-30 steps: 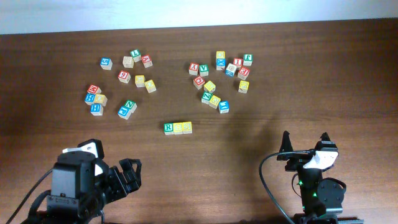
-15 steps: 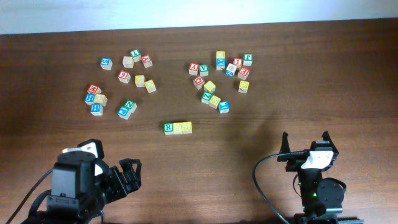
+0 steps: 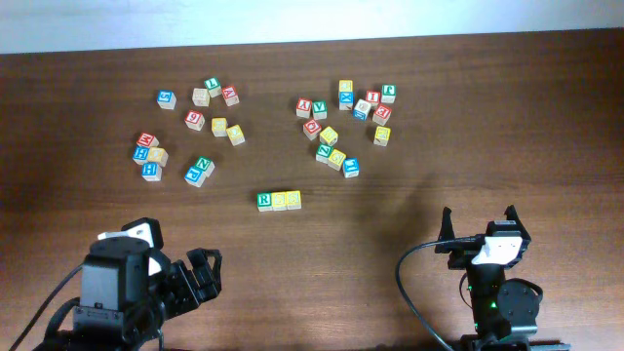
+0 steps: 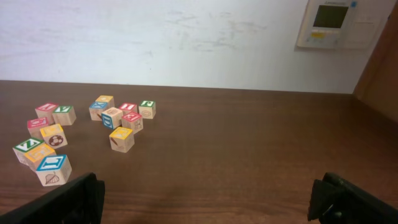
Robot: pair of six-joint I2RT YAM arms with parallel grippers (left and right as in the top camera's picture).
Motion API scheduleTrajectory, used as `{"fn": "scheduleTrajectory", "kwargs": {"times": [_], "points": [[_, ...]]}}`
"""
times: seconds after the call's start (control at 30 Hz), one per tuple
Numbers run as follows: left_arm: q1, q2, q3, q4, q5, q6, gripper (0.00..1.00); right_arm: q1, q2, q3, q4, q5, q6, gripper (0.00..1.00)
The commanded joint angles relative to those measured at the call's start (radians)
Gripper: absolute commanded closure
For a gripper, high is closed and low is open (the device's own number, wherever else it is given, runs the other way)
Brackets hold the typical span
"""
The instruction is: Spell out RSS
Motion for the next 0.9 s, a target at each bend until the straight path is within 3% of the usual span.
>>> {"fn": "scheduleTrajectory", "kwargs": {"times": [0.0,0.87], "points": [[-0.005,-0.004,-0.004,0.002,-0.004,-0.01,0.01,-0.005,-0.013,-0.005,-0.011,0.001,0.026,0.02],[-0.005,-0.004,-0.004,0.002,-0.004,-0.01,0.01,-0.011,-0.013,-0.005,-0.008,-0.002,0.037,0.02]]}}
